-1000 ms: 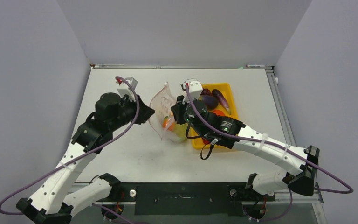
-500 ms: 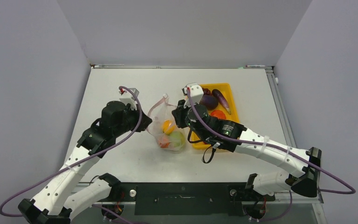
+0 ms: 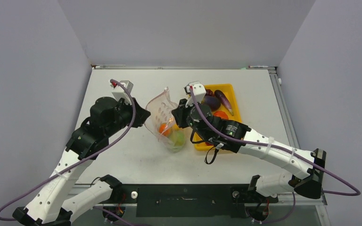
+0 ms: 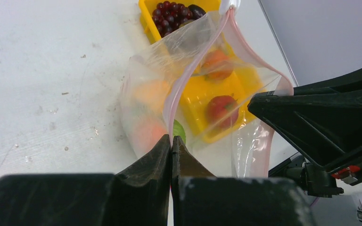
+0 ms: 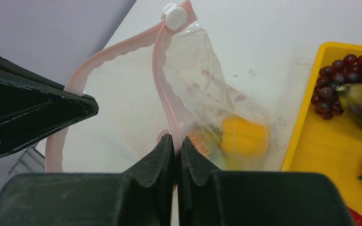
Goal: Place the food in the zip-top bag and seal the zipper
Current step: Adjust the zipper food storage bag at the center of the board.
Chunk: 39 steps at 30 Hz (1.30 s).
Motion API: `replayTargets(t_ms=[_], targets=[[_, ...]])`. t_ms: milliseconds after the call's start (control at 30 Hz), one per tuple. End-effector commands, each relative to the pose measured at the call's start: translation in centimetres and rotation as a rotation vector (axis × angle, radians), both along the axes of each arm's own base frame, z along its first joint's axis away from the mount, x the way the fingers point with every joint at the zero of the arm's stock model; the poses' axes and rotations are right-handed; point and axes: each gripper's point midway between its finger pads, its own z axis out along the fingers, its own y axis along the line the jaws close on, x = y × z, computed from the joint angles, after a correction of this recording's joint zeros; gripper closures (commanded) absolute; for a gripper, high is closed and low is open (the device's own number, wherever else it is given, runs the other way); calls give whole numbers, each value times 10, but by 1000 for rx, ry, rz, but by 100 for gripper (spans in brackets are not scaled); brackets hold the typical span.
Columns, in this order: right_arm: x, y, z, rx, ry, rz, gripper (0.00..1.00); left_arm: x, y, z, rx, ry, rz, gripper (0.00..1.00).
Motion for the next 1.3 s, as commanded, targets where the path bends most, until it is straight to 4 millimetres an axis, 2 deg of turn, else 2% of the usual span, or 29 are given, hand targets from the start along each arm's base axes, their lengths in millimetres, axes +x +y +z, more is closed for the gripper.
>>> replayTargets(t_ms=[0, 167, 300, 533, 733, 1100, 1267], targets=[[-8, -4, 52, 122, -64, 14, 95, 2, 10, 29, 8, -86, 26, 100], [-3, -6, 31, 82, -52, -19, 95, 9, 11, 6, 52, -49, 32, 100], [-1, -7, 30, 83, -60, -32, 95, 12, 12, -3, 65, -36, 38, 100], [1, -7, 39, 86, -79, -35, 95, 14, 18, 16, 64, -74, 51, 100], [2, 2, 39, 88, -80, -19, 95, 18, 24, 27, 91, -87, 56, 100], [10, 40, 31, 113, -58, 34, 95, 18, 60, 45, 155, -125, 168, 100], [16, 57, 18, 96, -36, 57, 95, 14, 63, 57, 145, -140, 176, 100]])
